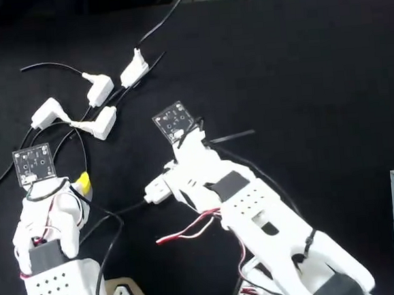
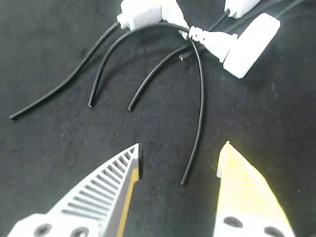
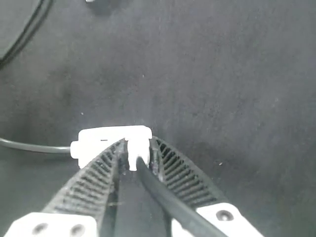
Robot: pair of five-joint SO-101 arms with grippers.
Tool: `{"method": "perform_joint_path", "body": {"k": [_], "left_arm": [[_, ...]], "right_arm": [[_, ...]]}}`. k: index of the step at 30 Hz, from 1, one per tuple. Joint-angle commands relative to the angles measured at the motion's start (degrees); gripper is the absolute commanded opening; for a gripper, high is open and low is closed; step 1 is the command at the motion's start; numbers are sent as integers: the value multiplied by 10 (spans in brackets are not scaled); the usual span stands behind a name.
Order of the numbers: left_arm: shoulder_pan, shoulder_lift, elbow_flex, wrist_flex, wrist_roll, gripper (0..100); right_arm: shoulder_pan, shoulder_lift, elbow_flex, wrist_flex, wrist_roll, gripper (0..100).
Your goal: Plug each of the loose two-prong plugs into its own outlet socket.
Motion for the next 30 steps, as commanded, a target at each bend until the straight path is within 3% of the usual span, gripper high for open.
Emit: {"method": "perform_joint_path", "body": {"k": [1,21,30], "left_arm": [[-1,-13,0,2,3,256],[-2,-13,0,2,3,256],[-2,-13,1,2,3,256]], "right_arm": [[-9,30,-33,-18,-5,12],[-31,51,-15,-18,-8,12],[-31,168,-44,-39,-4,12]]}}
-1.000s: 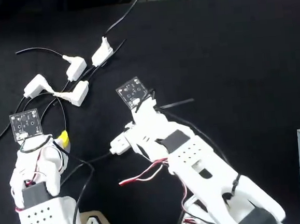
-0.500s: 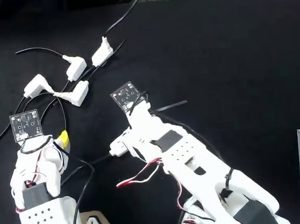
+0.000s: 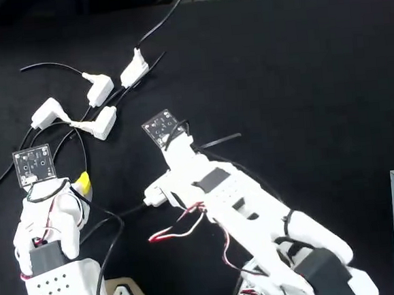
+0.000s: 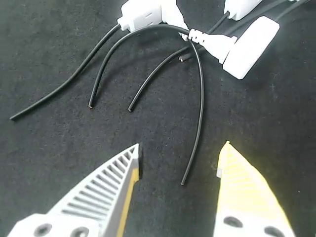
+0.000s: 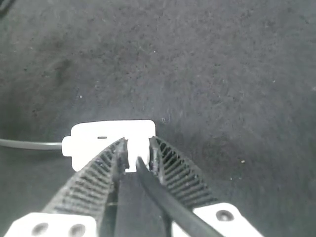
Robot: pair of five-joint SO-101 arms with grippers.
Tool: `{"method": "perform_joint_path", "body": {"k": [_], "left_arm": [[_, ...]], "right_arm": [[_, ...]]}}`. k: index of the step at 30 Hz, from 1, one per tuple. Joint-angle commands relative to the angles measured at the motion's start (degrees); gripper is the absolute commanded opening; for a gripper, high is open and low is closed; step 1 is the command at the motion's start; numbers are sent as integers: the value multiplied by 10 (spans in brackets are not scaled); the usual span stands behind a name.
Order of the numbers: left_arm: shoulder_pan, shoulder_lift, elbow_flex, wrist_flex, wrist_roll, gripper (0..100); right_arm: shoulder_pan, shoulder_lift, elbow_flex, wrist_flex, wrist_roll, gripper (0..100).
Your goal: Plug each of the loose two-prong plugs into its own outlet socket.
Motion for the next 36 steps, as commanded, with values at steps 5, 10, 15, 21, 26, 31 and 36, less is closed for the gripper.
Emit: {"method": "perform_joint_path", "body": {"k": [5,10,15,21,26,31,36], "left_arm": [[0,-4,-2,1,3,256],[1,-4,2,0,3,260],[-1,-4,3,0,-16,261],[1,-4,5,0,-20,261],[3,-4,7,0,-21,261],[9,0,-43,40,-52,261],[128,1,-127,149,-104,261]], "right_arm": [[-8,52,-22,-9,4,12],[-18,36,-22,-2,12,17],[-46,-63,-66,144,12,181],[-48,-214,-109,261,11,250],[-46,-323,-97,322,11,110],[-2,-440,-44,382,15,23],[97,-545,14,380,21,13]]}}
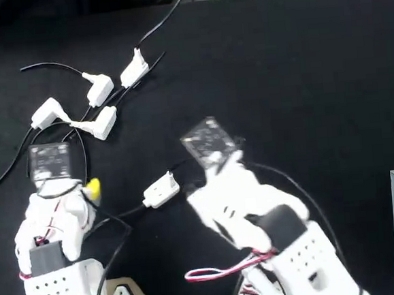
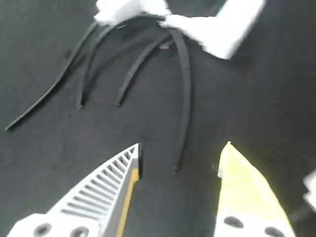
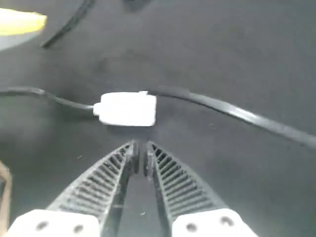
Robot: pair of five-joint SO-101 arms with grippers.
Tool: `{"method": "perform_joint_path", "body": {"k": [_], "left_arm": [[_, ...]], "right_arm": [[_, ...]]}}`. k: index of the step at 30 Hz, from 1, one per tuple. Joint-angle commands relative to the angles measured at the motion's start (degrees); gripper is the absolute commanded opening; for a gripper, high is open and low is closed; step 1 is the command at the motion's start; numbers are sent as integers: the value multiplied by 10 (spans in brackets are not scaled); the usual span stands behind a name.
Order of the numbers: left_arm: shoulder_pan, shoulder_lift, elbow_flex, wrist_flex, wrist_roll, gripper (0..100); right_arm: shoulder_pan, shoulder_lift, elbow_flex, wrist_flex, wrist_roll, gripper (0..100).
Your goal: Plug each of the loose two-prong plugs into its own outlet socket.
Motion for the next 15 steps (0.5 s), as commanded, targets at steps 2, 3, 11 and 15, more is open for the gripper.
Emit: {"method": "perform_joint_path", "body": {"k": [2,3,11,15], "left_arm": [[142,1,-112,106,-42,261],[166,2,-124,120,-42,261],[244,40,-143,137,-28,341],[268,145,-165,109,-28,343]], "right_arm": [[98,-97,16,8,14,13],[108,-102,16,8,11,13],[146,-72,18,4,12,13],[162,-36,40,-25,11,13]]}}
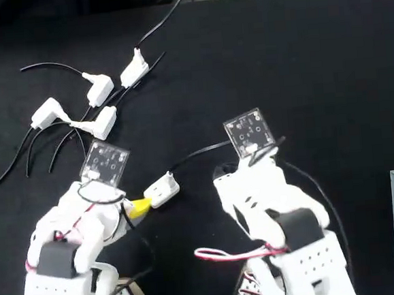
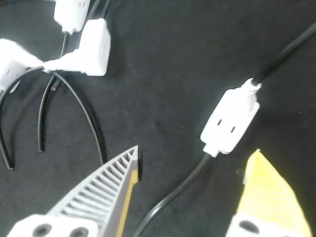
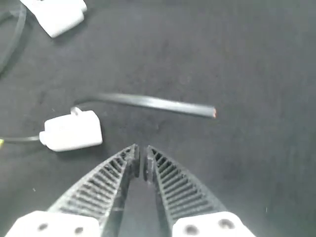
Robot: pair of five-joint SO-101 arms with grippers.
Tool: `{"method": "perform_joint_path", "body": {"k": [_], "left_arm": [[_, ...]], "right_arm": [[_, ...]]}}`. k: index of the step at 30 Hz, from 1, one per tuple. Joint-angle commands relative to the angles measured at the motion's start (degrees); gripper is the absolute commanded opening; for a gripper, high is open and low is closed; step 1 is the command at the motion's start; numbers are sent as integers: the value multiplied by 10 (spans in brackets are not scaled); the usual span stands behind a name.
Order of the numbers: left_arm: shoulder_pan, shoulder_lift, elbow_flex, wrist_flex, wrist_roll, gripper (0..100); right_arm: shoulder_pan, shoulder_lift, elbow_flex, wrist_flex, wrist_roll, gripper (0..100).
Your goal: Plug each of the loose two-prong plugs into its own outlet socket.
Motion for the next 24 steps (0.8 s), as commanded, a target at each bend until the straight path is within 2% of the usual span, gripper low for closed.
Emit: {"method": "perform_joint_path", "body": {"k": [1,5,9,12,16,24], "left_arm": [[32,121,-50,-45,4,343],[73,250,-67,-119,1,342],[113,374,-76,-183,-32,341],[115,460,-83,-251,-32,341],[95,565,-126,-301,-32,336],[92,736,-229,-314,-33,157]], "right_arm": [[21,32,24,-49,4,13],[30,36,69,-115,3,13],[27,36,84,-131,3,13],[27,36,84,-129,3,13],[26,36,85,-128,3,14],[26,36,84,-129,-13,15]]}}
